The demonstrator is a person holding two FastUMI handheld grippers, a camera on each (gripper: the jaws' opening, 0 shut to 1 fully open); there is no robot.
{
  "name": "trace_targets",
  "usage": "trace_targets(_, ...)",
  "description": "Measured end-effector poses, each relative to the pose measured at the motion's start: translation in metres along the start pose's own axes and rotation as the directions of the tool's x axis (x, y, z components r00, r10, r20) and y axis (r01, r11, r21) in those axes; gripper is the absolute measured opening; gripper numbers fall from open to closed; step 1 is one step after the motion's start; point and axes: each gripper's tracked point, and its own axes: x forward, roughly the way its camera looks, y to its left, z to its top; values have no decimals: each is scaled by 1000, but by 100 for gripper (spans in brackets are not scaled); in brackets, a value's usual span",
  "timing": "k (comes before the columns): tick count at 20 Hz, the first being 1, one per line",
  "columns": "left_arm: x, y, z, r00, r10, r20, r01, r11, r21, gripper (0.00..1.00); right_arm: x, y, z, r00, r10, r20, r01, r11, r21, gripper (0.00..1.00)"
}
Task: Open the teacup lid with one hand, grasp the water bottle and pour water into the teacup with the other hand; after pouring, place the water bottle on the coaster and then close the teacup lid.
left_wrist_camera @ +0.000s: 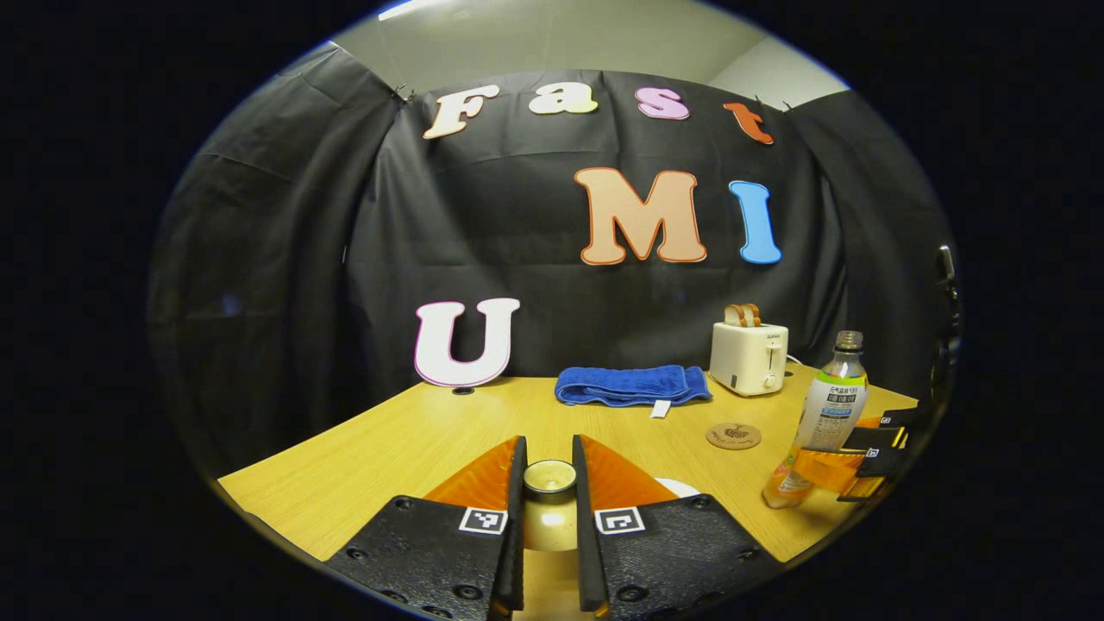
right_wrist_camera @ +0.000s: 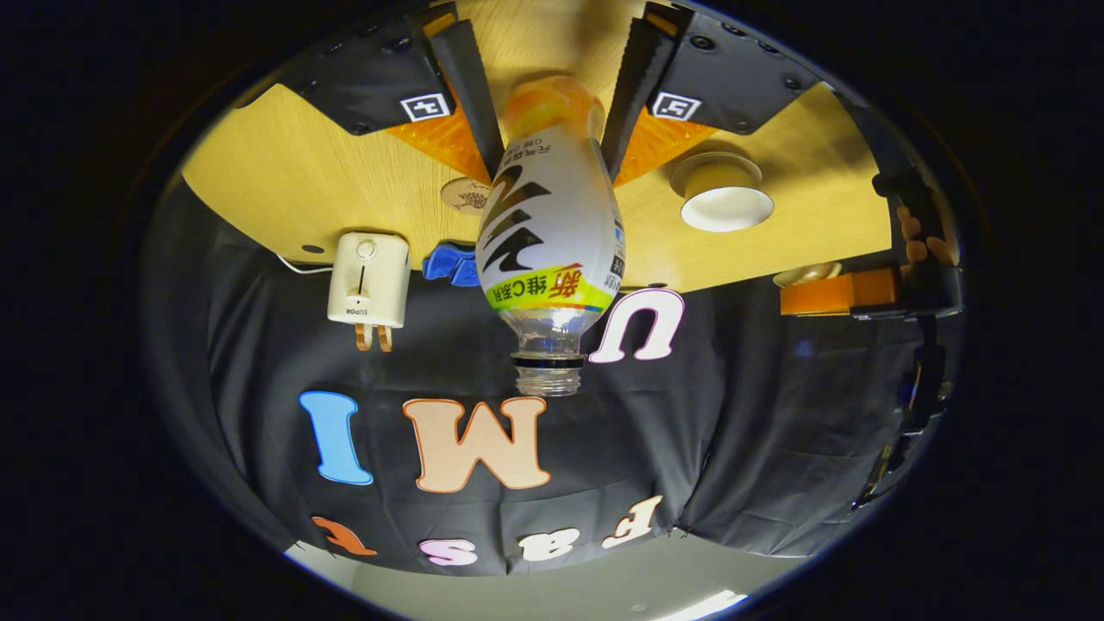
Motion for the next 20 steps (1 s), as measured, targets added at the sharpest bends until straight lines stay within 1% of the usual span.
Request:
trace_targets(3, -3, 10, -2, 1000, 15, -4, -15, 1000, -15, 22, 4, 4, 2, 1000, 7, -5, -7, 998, -56, 70)
trace_targets(6, -7, 21, -6, 999, 37, -10, -37, 999, -15, 22, 10, 9, 5, 1000, 7, 3, -7, 989, -145, 67)
trace_targets(7, -8, 24, -6, 999, 43, -9, -43, 999, -15, 22, 12, 8, 8, 1000, -3, 14, 5, 986, -169, 71)
trace_targets(10, -10, 32, -6, 998, 58, -6, -58, 998, -13, 22, 15, 10, 17, 999, -5, 46, 16, 971, -238, 58)
trace_targets(11, -12, 35, -6, 998, 62, -6, -63, 998, -15, 22, 17, 11, 19, 999, -6, 52, 20, 964, -266, 59)
trace_targets(12, -13, 37, -7, 998, 66, -5, -66, 998, -17, 22, 19, 11, 20, 998, -9, 56, 25, 953, -302, 58)
trace_targets(13, -14, 40, -7, 998, 70, -4, -70, 997, -18, 22, 19, 11, 22, 998, -13, 65, 34, 937, -346, 58)
trace_targets(14, -14, 43, -8, 997, 75, -3, -75, 997, -19, 22, 20, 11, 24, 997, -15, 77, 44, 918, -395, 58)
trace_targets(17, -16, 50, -12, 996, 85, -8, -86, 996, -27, 22, 21, 7, 30, 994, -1, 110, 61, 842, -535, 58)
trace_targets(18, -18, 53, -13, 996, 88, -10, -88, 996, -32, 22, 22, 6, 29, 994, 3, 113, 62, 823, -565, 58)
trace_targets(20, -20, 58, -15, 995, 97, -9, -97, 995, -35, 22, 26, 21, 21, 994, 6, 109, 63, 781, -621, 58)
